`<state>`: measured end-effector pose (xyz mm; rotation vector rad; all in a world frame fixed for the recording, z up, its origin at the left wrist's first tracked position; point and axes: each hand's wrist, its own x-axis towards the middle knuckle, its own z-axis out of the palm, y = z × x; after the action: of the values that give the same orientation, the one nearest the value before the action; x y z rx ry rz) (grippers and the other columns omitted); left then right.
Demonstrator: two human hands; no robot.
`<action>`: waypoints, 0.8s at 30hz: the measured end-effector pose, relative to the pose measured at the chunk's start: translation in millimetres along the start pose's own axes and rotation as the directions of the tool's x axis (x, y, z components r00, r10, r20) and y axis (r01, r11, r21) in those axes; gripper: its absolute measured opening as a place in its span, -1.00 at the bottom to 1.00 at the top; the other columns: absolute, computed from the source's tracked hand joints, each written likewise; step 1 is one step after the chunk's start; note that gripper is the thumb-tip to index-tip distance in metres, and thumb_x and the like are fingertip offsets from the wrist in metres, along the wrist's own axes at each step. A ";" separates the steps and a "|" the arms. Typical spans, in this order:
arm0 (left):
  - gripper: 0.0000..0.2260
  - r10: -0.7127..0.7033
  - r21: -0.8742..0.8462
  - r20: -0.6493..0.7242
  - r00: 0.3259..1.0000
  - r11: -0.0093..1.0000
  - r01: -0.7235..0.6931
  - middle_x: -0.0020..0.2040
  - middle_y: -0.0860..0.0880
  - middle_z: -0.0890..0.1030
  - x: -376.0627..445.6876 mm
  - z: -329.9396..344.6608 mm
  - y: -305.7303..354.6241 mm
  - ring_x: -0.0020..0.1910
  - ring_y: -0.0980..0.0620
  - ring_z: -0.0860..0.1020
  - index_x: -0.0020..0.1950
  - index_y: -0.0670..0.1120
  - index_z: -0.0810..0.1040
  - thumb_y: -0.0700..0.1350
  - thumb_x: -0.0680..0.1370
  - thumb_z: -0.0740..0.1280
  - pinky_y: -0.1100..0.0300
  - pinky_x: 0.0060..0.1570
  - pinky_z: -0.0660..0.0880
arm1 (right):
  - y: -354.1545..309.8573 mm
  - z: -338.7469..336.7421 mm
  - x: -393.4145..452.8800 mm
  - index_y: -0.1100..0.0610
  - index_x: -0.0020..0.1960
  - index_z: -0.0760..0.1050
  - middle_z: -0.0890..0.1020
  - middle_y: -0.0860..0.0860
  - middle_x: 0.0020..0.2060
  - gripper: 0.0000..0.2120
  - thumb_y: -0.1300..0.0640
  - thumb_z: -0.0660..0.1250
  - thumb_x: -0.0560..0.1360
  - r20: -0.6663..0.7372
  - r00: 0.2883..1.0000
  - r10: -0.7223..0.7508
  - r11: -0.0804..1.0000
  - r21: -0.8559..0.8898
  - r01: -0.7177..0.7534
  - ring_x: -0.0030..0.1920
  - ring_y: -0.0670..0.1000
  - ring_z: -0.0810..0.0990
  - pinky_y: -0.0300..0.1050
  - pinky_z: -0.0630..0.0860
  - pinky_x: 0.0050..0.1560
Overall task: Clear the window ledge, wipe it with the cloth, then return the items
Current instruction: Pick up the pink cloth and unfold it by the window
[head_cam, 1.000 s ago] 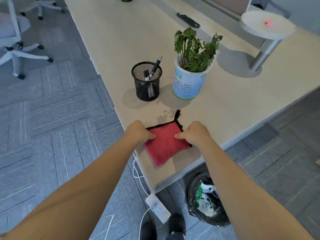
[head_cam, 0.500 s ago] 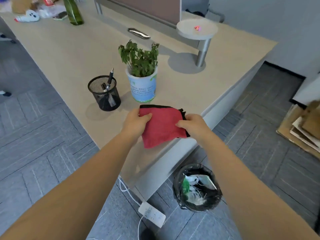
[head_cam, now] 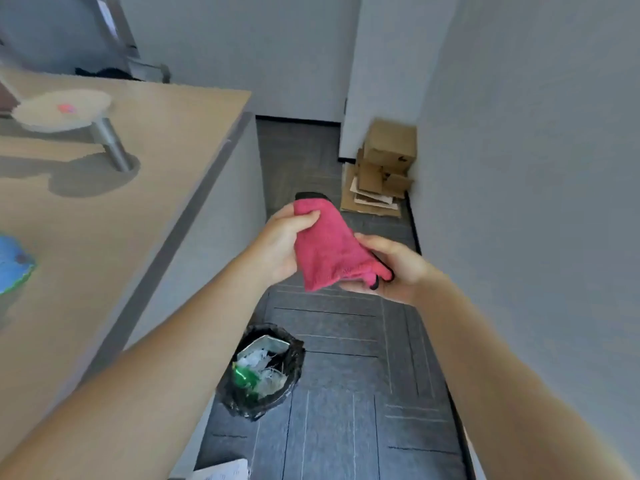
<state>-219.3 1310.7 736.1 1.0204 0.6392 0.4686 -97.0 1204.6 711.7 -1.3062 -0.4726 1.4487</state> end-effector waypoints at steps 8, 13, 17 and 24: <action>-0.86 -0.194 0.348 0.396 0.898 0.936 0.049 -0.16 -0.01 0.54 -23.6 137.2 -63.4 -0.17 0.05 0.52 -0.11 -0.07 0.46 -0.27 0.55 0.18 0.16 -0.16 0.48 | 40.5 -75.9 -151.8 0.26 -0.11 0.49 0.63 0.14 -0.25 -0.93 0.25 0.27 0.50 -0.580 0.813 -0.046 0.956 0.209 0.204 -0.41 0.02 0.64 -0.16 0.60 -0.44; -0.89 -0.276 0.498 0.562 0.780 0.865 -0.053 -0.10 -0.01 0.55 -63.5 206.9 -119.6 -0.13 0.04 0.53 -0.06 -0.04 0.45 -0.23 0.55 0.19 0.11 -0.06 0.48 | 91.1 -88.7 -255.1 0.21 -0.08 0.47 0.59 0.12 -0.18 -0.96 0.30 0.30 0.48 -0.843 0.534 -0.069 0.908 0.169 0.383 -0.27 0.11 0.62 -0.13 0.56 -0.51; -0.92 -0.333 0.561 0.651 0.682 0.816 -0.138 -0.11 -0.04 0.55 -114.3 265.6 -159.3 -0.09 -0.05 0.54 -0.09 -0.03 0.45 -0.20 0.54 0.22 0.02 -0.01 0.49 | 128.9 -93.2 -339.2 0.22 -0.11 0.47 0.60 0.12 -0.19 -0.96 0.32 0.29 0.48 -0.923 0.382 -0.052 0.870 0.146 0.471 -0.24 0.09 0.60 -0.10 0.62 -0.43; -0.85 -0.411 0.578 0.741 0.530 0.792 -0.194 -0.16 -0.02 0.52 -229.4 358.8 -234.5 -0.20 0.02 0.51 -0.18 0.01 0.43 -0.22 0.53 0.23 0.14 -0.17 0.48 | 208.0 -104.9 -484.5 0.21 -0.12 0.48 0.59 0.12 -0.22 -0.94 0.33 0.28 0.49 -0.983 0.181 0.002 0.837 0.101 0.538 -0.24 0.07 0.59 -0.09 0.63 -0.29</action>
<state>-125.5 833.8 722.0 1.6404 -0.0903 -0.4464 -182.4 674.0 725.7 -1.3618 0.4750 0.1256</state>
